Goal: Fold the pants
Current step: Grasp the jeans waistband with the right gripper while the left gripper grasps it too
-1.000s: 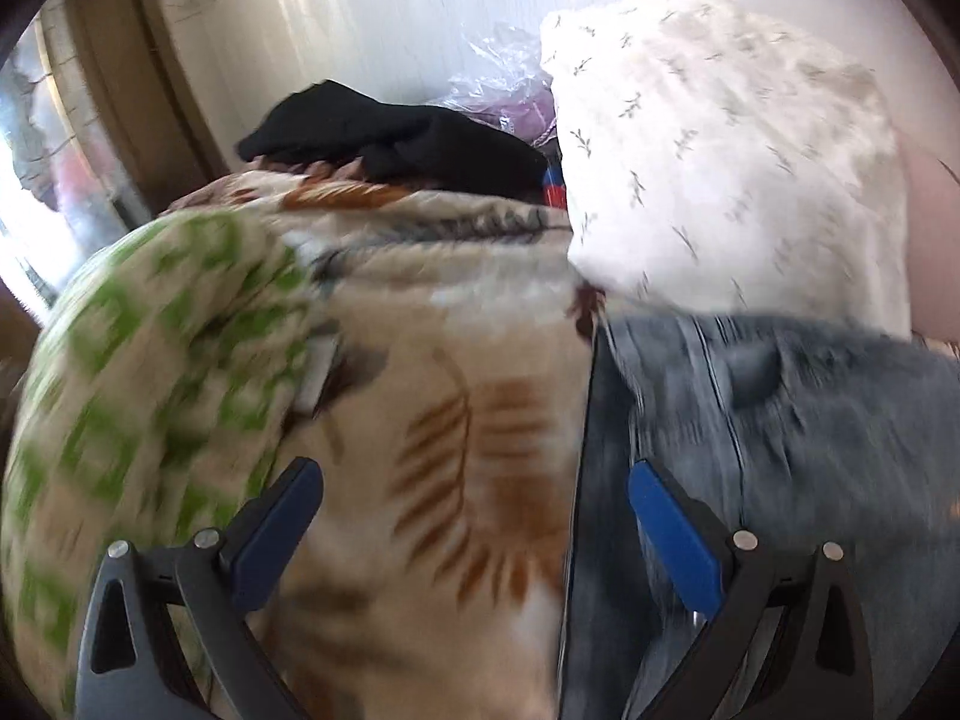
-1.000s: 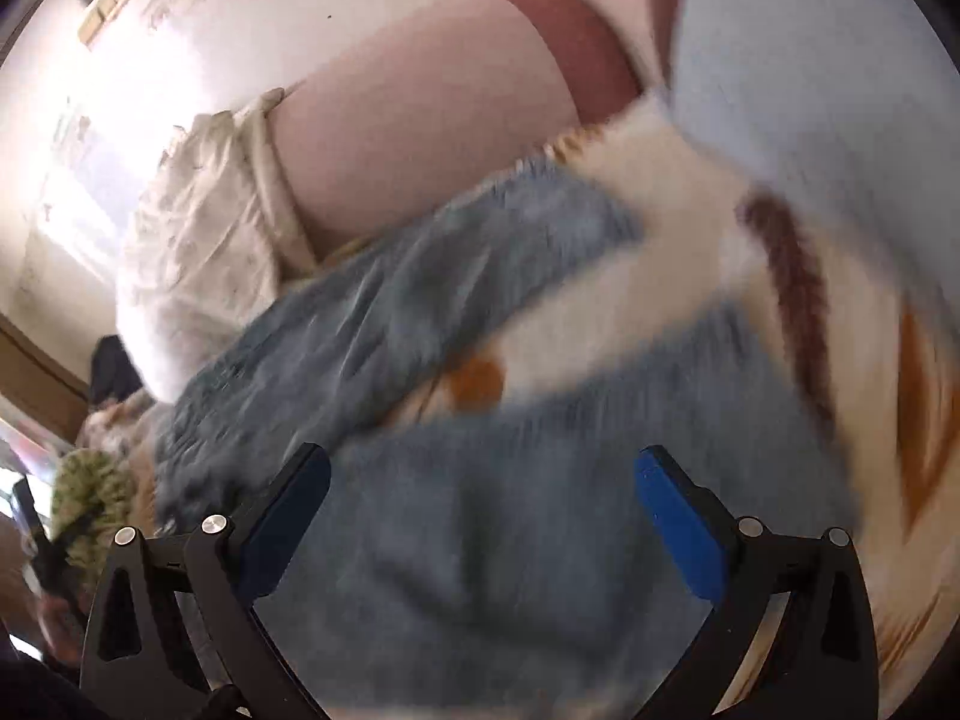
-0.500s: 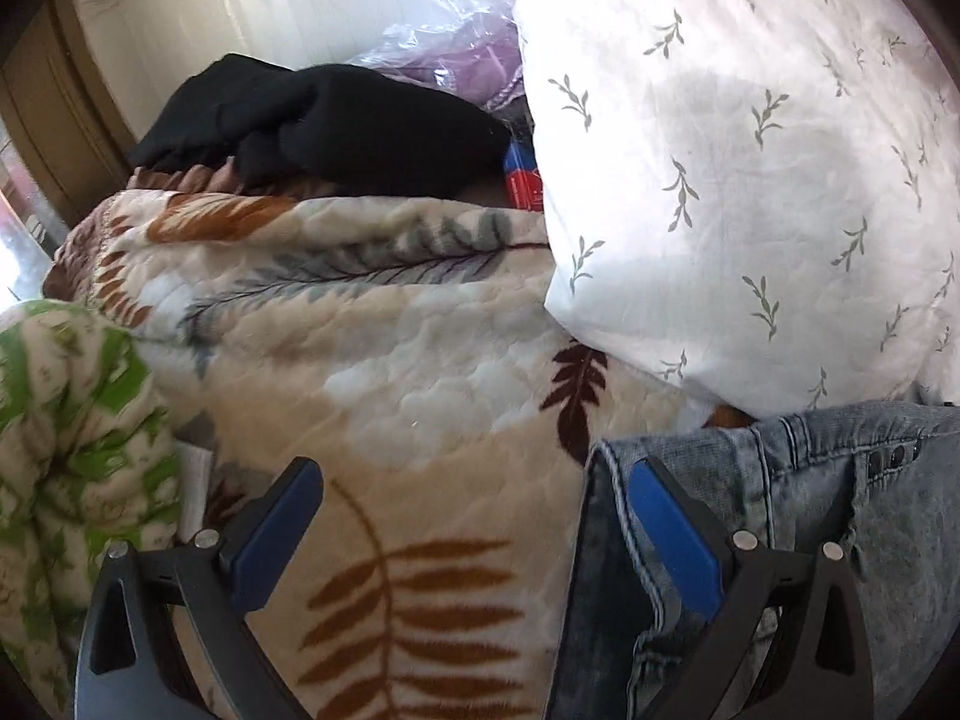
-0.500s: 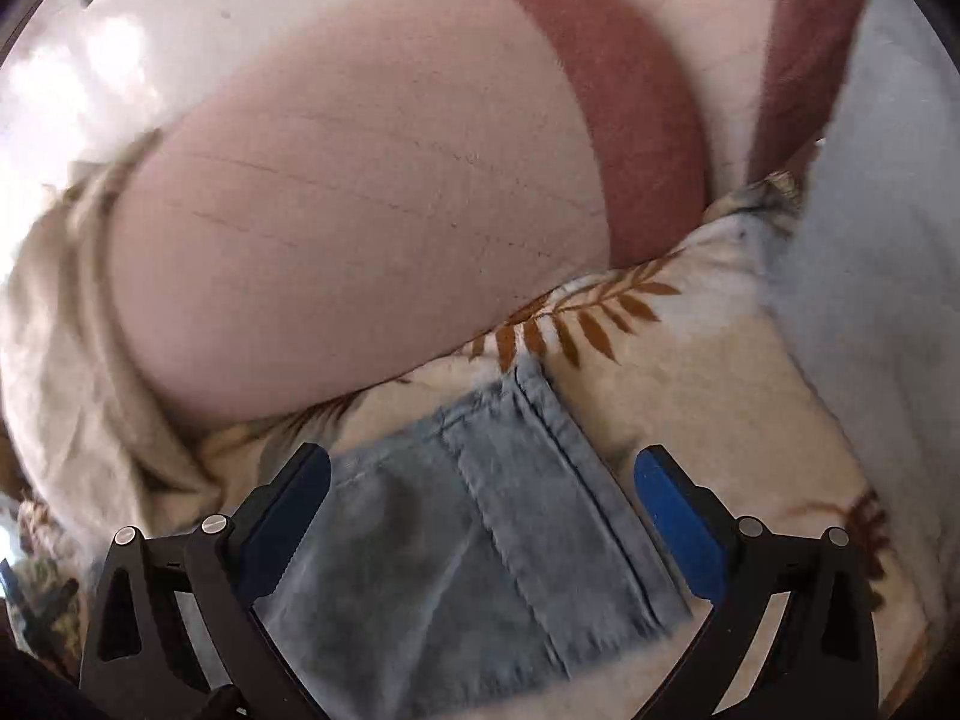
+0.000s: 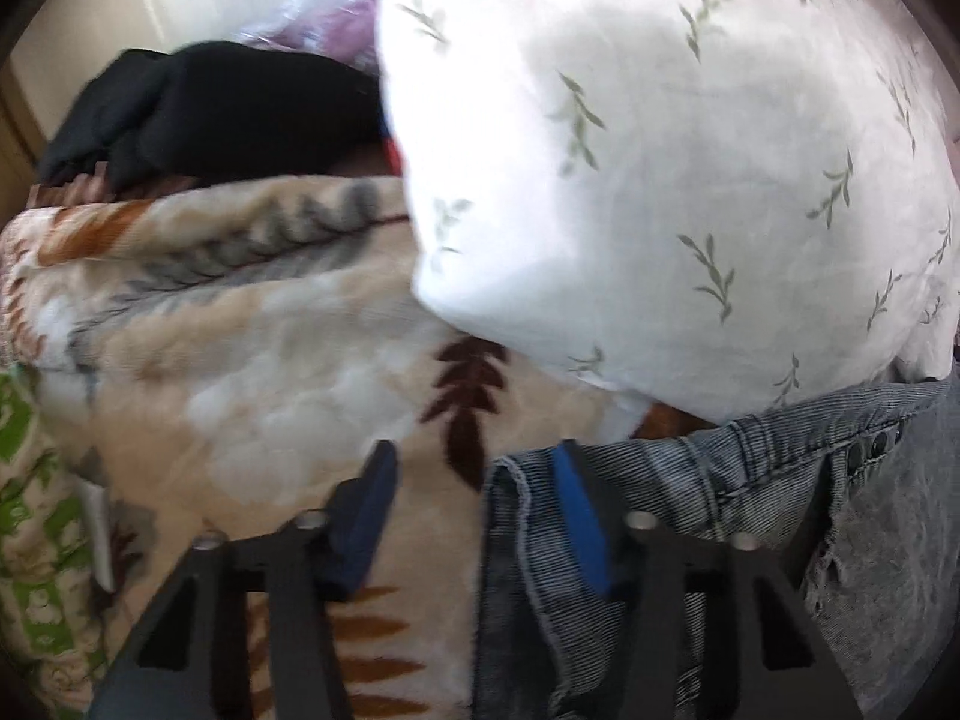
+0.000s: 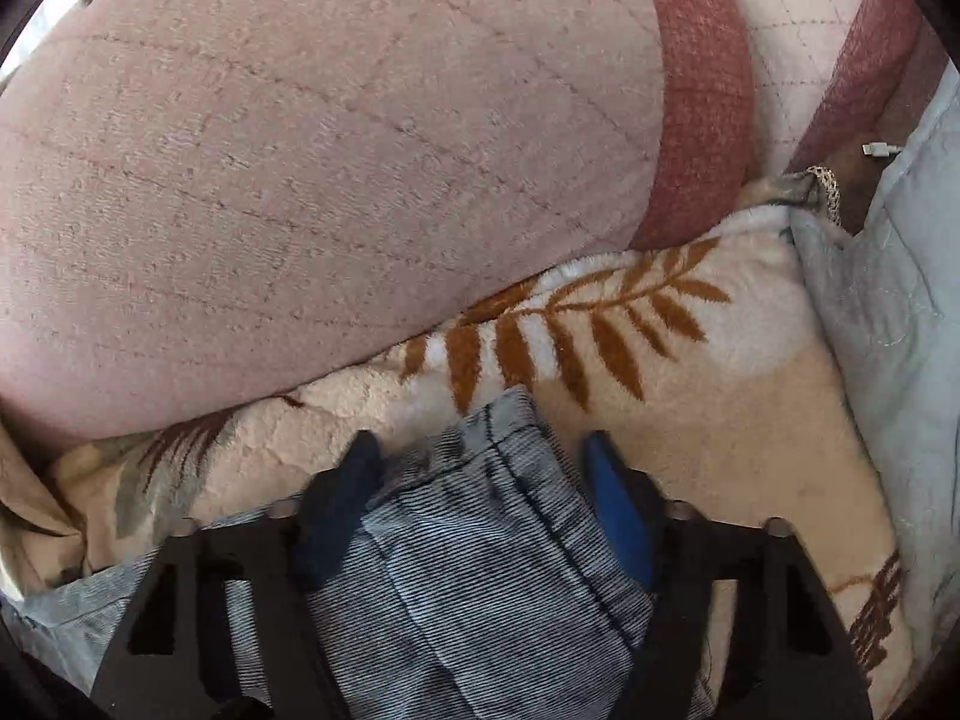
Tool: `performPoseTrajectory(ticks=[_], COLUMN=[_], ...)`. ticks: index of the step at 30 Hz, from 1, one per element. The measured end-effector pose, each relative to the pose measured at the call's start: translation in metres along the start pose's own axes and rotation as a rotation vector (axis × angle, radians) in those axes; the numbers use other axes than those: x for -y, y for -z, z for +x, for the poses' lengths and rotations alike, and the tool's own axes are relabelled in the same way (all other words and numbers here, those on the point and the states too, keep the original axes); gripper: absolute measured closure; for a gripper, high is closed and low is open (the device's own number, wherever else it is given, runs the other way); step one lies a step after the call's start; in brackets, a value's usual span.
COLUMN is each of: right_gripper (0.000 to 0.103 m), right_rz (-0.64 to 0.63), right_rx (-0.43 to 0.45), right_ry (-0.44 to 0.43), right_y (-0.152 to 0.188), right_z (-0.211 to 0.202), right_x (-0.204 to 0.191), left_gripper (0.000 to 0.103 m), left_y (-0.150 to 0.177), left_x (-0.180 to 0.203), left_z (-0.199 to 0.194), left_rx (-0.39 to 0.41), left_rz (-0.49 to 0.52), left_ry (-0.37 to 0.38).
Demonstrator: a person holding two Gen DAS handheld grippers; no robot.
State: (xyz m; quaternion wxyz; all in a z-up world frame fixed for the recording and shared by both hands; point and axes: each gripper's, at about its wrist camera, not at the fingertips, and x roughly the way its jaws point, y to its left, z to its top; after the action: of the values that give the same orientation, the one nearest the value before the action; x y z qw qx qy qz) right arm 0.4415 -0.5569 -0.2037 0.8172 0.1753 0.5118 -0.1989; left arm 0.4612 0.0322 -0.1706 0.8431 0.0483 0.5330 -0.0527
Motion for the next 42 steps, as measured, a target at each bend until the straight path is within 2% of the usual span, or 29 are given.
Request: performPoseTrajectory(ticks=[1,3,4,6,11,17,21,26,29,30,36,42], right_gripper=[0.054,0.075,0.079,0.085,0.087,0.089,0.09,0.09,0.088,0.087,0.089,0.089], right_rz=[-0.003,0.0,0.002,0.009,0.031,0.076,0.104,0.106,0.081,0.07,0.045,0.074], right_rx=[0.001,0.006,0.011,0.026,0.09,0.146,0.152,0.154,0.147,0.142,0.144,0.197], right_ry=[0.008,0.004,-0.001,-0.016,-0.029,-0.088,-0.161,-0.205,-0.213,-0.206,-0.207,-0.251], right_y=[0.0,0.0,0.0,0.002,0.014,0.027,0.037,0.04,0.035,0.034,0.034,0.044], right_z=[0.0,-0.002,-0.003,-0.005,-0.023,-0.063,-0.084,-0.115,-0.128,-0.123,-0.109,-0.134], right_x=[-0.001,-0.003,-0.003,-0.004,-0.004,0.012,0.033,0.055,0.065,0.054,0.048,0.06], left_gripper=[0.065,0.073,0.079,0.082,0.088,0.088,0.088,0.088,0.088,0.088,0.088,0.089], left_y=[-0.003,-0.006,-0.007,-0.008,-0.009,0.003,0.018,0.028,0.026,0.025,0.026,0.038], left_x=[-0.004,-0.005,-0.005,-0.008,-0.02,-0.047,-0.047,-0.02,-0.014,-0.014,-0.017,-0.025], left_z=[0.006,0.01,0.011,0.012,0.003,-0.038,-0.076,-0.1,-0.096,-0.094,-0.09,-0.128], left_rx=[-0.007,-0.017,-0.016,-0.021,-0.01,0.042,0.084,0.121,0.13,0.132,0.139,0.188], left_rz=[-0.008,-0.022,-0.025,-0.043,-0.062,-0.123,-0.11,-0.064,-0.053,-0.051,-0.096,-0.112], left_ry=[0.024,0.073,0.092,0.118,0.167,0.248,0.281,0.269,0.26,0.255,0.269,0.313])
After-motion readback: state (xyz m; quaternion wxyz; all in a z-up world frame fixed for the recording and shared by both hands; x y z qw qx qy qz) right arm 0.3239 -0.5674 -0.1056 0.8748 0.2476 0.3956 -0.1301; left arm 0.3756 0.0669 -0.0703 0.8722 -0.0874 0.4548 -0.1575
